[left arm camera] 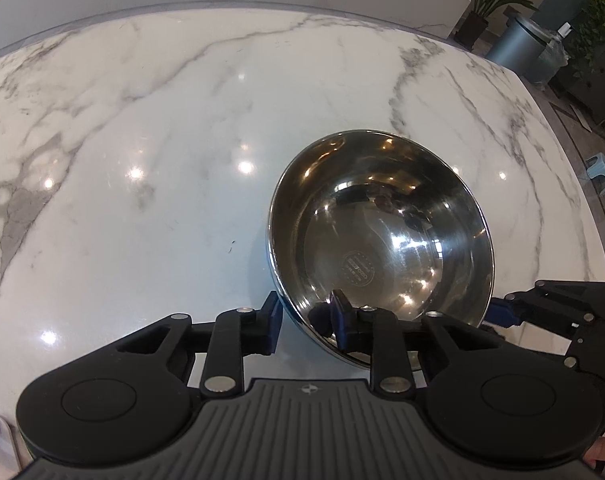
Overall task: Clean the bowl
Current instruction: 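Press the cloth on the outer wall with the right gripper while the left holds the rim, then turn the bowl with the left gripper while the right gripper rubs its outer wall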
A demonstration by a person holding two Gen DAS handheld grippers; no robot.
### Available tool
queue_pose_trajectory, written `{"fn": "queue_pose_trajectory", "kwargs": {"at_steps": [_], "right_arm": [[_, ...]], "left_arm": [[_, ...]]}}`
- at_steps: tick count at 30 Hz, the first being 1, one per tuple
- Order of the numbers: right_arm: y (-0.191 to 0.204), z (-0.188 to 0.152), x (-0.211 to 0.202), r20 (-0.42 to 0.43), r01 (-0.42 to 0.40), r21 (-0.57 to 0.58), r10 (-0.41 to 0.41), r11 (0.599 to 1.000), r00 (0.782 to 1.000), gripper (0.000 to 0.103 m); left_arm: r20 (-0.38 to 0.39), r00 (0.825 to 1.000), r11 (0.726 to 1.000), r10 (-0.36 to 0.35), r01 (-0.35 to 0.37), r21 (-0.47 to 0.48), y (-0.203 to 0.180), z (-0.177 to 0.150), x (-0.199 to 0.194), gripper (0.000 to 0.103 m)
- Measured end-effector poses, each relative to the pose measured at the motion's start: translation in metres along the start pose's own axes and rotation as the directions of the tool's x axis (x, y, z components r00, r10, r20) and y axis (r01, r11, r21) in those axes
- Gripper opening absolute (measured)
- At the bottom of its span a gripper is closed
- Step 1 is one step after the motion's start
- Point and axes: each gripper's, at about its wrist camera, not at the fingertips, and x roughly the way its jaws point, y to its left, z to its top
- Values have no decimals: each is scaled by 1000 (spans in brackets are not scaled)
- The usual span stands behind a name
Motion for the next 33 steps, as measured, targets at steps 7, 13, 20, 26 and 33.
{"fn": "queue_pose_trajectory", "kwargs": {"at_steps": [7, 13, 20, 26, 33], "right_arm": [[-12, 5, -20, 66, -20, 43, 17, 999, 998, 16], [-3, 6, -16, 56, -30, 7, 30, 1000, 998, 16], [6, 3, -2, 8, -37, -30, 37, 999, 999, 16], [9, 1, 2, -10, -34, -42, 34, 999, 999, 16], [9, 1, 3, -15, -34, -46, 33, 998, 999, 16]], "left_arm": [[2, 999, 999, 33, -33, 35, 1, 3, -3, 18], [8, 999, 998, 39, -39, 39, 0, 2, -3, 18], [3, 1000, 1000, 21, -21, 16, 2, 2, -2, 18], [-23, 1000, 999, -2, 1, -44, 7, 1, 2, 33], [-49, 998, 998, -36, 33, -56, 5, -2, 6, 39]]}}
